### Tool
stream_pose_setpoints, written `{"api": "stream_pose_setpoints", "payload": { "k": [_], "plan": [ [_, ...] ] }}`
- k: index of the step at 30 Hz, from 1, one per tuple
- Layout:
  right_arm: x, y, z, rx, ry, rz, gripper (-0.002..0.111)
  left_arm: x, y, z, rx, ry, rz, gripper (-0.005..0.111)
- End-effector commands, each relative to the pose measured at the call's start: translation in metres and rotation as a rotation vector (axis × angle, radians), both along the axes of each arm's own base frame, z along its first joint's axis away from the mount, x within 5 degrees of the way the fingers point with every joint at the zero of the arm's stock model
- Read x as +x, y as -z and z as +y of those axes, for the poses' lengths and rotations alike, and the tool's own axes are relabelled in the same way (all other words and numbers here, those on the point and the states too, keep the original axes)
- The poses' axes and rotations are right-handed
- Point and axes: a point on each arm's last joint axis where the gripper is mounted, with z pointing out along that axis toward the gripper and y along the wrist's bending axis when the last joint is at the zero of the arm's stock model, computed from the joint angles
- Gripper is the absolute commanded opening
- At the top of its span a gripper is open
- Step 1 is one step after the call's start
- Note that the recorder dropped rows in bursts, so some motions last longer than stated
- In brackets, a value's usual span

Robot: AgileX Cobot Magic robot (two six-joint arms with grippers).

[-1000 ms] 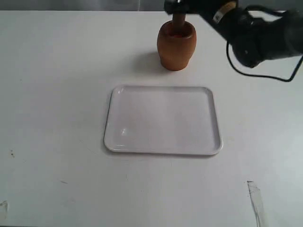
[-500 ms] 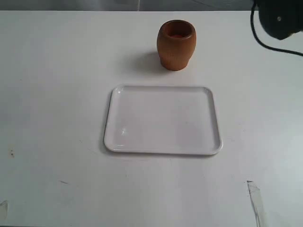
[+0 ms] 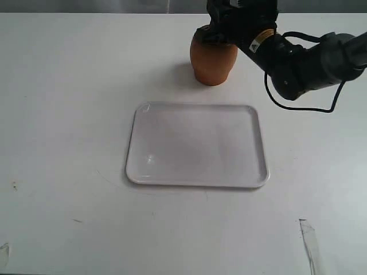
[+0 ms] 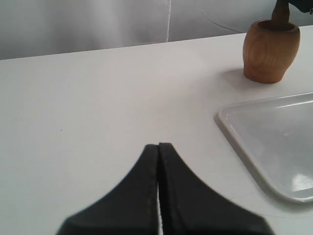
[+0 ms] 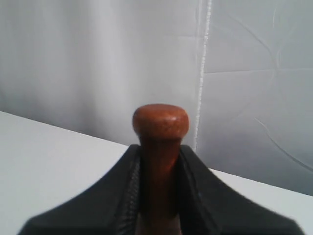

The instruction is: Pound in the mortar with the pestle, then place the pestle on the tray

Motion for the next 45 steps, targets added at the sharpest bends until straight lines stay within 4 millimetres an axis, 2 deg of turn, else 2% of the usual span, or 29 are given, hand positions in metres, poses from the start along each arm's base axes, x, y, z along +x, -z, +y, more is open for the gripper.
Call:
{"api": "stream_pose_setpoints", "payload": {
  "k": [1, 6, 8, 10, 13, 15, 19, 22, 30, 35, 38, 40, 45],
  "plan": [
    [-0.002, -0.014, -0.001, 0.025, -0.005, -0.037, 0.000, 0.000, 0.000, -0.001, -0.015, 0.006, -0.004, 0.000],
    [-0.014, -0.092, -0.007, 0.137, -0.011, -0.227, 0.000, 0.000, 0.000, -0.001, -0.015, 0.006, -0.004, 0.000],
    [-0.025, -0.128, -0.012, 0.170, -0.022, -0.309, 0.000, 0.000, 0.000, -0.001, -0.015, 0.006, -0.004, 0.000],
    [-0.037, -0.157, -0.015, 0.183, -0.048, -0.383, 0.000, 0.000, 0.000, -0.001, -0.015, 0.006, -0.004, 0.000],
    [-0.050, -0.186, -0.022, 0.193, -0.050, -0.443, 0.000, 0.000, 0.000, -0.001, -0.015, 0.006, -0.004, 0.000],
    [-0.051, -0.189, -0.023, 0.172, -0.043, -0.439, 0.000, 0.000, 0.000, -0.001, -0.015, 0.006, -0.004, 0.000],
    [-0.044, -0.173, -0.020, 0.118, -0.035, -0.373, 0.000, 0.000, 0.000, -0.001, -0.015, 0.006, -0.004, 0.000],
    [-0.034, -0.147, -0.014, 0.084, -0.040, -0.319, 0.000, 0.000, 0.000, -0.001, -0.015, 0.006, -0.004, 0.000],
    [-0.008, -0.052, -0.001, -0.001, -0.030, -0.111, 0.000, 0.000, 0.000, -0.001, -0.015, 0.006, -0.004, 0.000],
    [-0.002, -0.009, 0.000, -0.028, -0.020, -0.028, 0.000, 0.000, 0.000, -0.001, -0.015, 0.006, -0.004, 0.000],
    [-0.001, 0.008, 0.000, -0.037, -0.008, 0.012, 0.000, 0.000, 0.000, -0.001, -0.015, 0.006, -0.004, 0.000],
    [0.000, 0.012, 0.000, -0.041, -0.008, 0.020, 0.000, 0.000, 0.000, -0.001, -0.015, 0.006, -0.004, 0.000],
    [-0.001, 0.011, 0.000, -0.027, -0.010, 0.002, 0.000, 0.000, 0.000, -0.001, -0.015, 0.006, -0.004, 0.000]
  ]
}}
